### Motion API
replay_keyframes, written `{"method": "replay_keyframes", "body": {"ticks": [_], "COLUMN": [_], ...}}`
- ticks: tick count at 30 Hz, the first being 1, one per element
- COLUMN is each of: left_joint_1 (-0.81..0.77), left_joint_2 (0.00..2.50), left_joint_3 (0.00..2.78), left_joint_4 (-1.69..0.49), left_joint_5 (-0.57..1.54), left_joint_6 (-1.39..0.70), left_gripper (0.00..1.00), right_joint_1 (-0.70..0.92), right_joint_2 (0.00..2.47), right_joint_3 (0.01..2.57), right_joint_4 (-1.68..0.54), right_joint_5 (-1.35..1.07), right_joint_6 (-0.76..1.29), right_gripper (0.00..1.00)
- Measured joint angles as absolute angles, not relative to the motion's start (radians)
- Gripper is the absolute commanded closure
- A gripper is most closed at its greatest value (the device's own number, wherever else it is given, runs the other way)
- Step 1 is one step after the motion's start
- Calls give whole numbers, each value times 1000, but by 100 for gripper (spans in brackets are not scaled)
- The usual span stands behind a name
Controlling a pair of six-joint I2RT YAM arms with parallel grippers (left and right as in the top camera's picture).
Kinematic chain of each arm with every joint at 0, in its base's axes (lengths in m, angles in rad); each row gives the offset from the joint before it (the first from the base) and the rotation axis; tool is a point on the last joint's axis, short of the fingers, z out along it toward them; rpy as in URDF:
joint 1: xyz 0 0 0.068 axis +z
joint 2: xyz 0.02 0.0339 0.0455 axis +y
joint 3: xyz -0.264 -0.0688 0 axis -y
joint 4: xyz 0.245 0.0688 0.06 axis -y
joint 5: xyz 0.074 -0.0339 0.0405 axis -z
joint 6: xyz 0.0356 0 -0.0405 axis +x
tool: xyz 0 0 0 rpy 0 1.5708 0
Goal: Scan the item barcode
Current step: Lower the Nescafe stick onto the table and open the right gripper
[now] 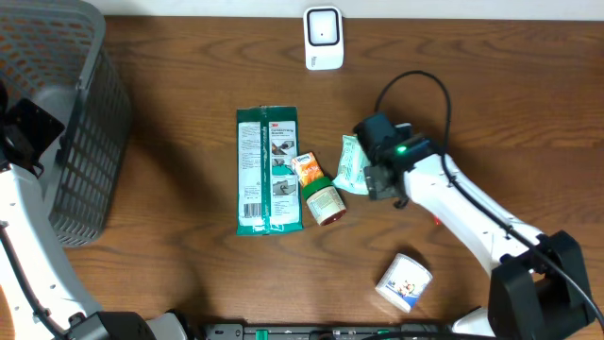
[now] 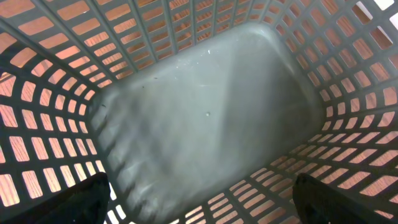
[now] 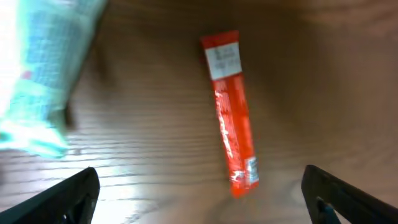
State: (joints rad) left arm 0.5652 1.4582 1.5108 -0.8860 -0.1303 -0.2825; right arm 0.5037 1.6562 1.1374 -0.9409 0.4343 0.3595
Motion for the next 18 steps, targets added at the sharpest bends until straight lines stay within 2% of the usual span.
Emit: {"method": "replay_keyframes", "body": {"ticks": [2,4,7,12,16,18], "left_joint_1": [565,565,565,565,565,565], "left_joint_2": [1458,1458,1458,1458,1458,1458], "left_joint_3": [1511,1511,1511,1511,1511,1511], "left_joint_4": [-886,-886,-886,-886,-886,-885], "left_joint_5": [-130,-130,-130,-130,-131,-130], "left_joint_6": [-282,-282,-283,-282,-283,-282], "left_gripper": [7,7,7,7,7,7], "right_joint_1": [508,504,488,373,253,196], "right_joint_2": [1656,1656,1656,1656,1655,1653], "right_joint_3": [1140,1147,1164,1242,1355,1398], "right_joint_4": [-948,-958,-965,-1032,-1142,-1190], "right_joint_5": [420,407,361,183,63,23], "right_joint_6": [359,356,355,279,203,175], "right_gripper": [2,8,9,31,37,57]}}
